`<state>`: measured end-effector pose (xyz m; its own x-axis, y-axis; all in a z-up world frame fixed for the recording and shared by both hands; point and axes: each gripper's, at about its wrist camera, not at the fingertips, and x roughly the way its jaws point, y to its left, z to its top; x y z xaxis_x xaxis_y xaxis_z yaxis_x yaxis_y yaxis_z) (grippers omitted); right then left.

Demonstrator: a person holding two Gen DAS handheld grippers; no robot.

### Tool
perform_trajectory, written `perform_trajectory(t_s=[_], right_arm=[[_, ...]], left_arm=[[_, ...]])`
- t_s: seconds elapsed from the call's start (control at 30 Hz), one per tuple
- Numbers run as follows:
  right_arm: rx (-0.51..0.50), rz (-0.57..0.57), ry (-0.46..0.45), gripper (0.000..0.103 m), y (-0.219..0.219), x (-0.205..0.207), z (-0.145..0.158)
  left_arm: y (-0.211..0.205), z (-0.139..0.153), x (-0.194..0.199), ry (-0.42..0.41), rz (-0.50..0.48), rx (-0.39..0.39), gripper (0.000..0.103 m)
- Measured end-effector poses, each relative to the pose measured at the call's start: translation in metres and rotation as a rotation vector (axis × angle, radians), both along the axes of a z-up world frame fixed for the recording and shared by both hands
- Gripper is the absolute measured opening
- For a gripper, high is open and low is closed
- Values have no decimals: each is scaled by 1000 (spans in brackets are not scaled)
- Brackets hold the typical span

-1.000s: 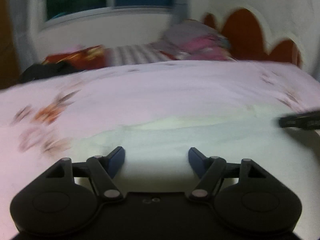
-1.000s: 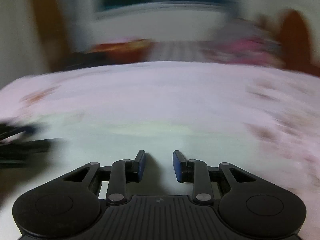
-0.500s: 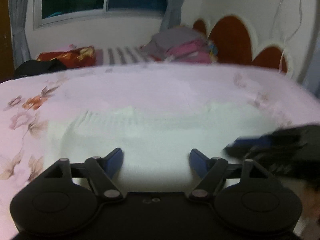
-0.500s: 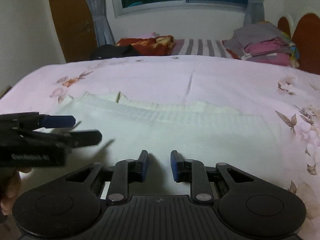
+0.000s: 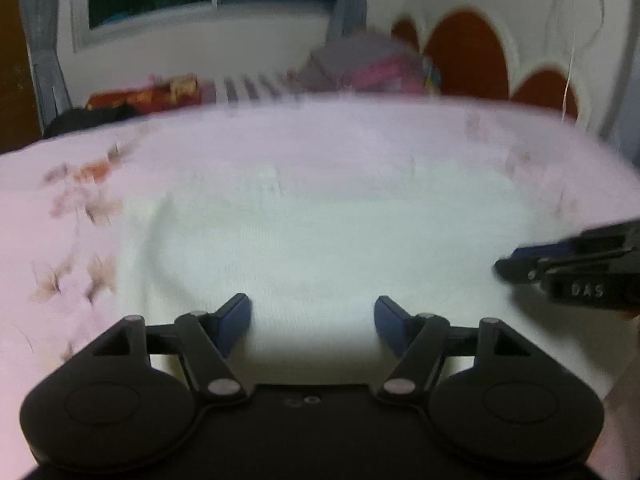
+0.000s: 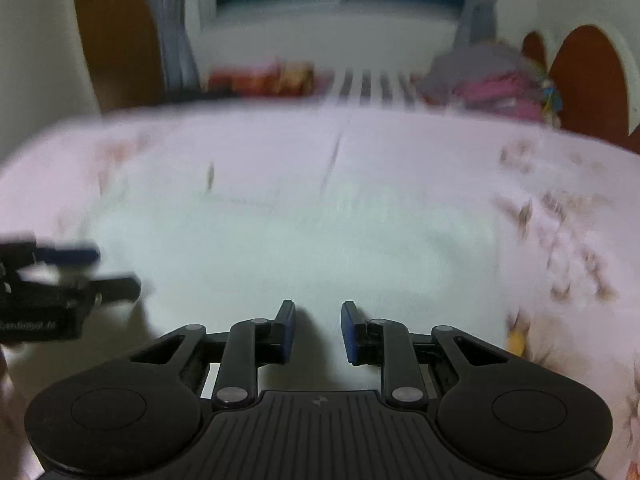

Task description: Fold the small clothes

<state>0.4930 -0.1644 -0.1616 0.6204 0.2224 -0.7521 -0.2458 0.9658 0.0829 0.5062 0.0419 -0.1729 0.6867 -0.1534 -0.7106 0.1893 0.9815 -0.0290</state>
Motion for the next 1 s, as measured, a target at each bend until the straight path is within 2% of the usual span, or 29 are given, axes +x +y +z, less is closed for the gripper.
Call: perform_trajectory(t_s=[0.13, 0.23, 0.33, 0.43, 0.47, 0.53, 0.63, 0.73, 0.8, 0.83, 0.87, 1.0], right_arm=[[34, -35, -9, 23, -4, -12, 10], [60, 49, -15, 23, 6, -42, 20], [87, 98, 13, 23, 20, -70, 14], [75, 124, 46, 23, 34, -85, -1], [63, 123, 34, 23, 33, -89, -3], [48, 96, 33, 23, 24, -95, 0], [-32, -17, 34, 23, -10, -99, -1], [9, -82, 62, 23, -37, -100, 3], [44, -68, 41, 23, -30, -100, 14], [74, -46, 36, 23, -23, -103, 17], [98, -21, 39, 23, -14, -103, 19], [94, 34, 72, 23, 12, -106, 12]], left_arm=[[7, 15, -20, -23, 19, -26, 65], [4, 18, -45, -20, 7, -31, 65], [-8, 10, -68, 13, -16, -43, 65], [-18, 1, -86, 13, -19, 21, 68], [-14, 0, -89, 12, -5, 14, 68], [2, 2, -93, 23, 39, -8, 68], [32, 3, -99, 32, 109, 8, 68], [43, 11, -106, 28, 170, -12, 65], [29, 17, -110, 8, 159, -46, 66], [18, 18, -111, -2, 135, -56, 69], [4, 19, -111, -7, 109, -52, 73], [-29, 13, -104, 17, 91, -12, 74]])
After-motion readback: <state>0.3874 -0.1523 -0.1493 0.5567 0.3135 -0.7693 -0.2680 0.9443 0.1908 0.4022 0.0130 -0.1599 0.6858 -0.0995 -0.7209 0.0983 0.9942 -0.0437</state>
